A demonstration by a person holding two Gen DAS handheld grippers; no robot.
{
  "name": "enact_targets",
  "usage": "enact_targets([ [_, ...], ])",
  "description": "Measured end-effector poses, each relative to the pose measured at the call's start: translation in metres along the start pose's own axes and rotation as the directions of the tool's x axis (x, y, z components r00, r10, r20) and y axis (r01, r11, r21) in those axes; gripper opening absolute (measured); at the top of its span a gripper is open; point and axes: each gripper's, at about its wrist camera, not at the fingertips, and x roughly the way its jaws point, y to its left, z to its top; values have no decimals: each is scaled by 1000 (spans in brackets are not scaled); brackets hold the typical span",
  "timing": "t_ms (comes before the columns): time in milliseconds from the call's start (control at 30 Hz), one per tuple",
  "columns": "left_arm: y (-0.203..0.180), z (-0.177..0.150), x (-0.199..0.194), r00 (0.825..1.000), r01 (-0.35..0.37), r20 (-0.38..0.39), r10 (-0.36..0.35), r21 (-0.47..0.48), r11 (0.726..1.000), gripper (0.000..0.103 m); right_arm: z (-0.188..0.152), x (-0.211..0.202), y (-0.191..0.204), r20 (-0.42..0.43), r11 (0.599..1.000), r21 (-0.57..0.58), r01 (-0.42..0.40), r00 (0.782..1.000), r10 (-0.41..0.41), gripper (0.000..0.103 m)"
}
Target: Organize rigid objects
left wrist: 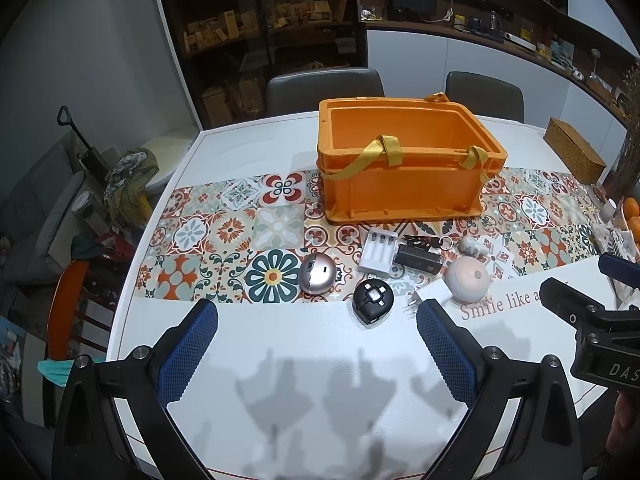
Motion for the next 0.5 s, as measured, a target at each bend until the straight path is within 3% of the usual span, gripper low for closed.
enact_targets([
  [500, -1, 0, 0, 1000, 0, -1, 0, -4, 1000, 102, 2, -1, -3, -5, 1000, 1, -3, 1000, 3, 103],
])
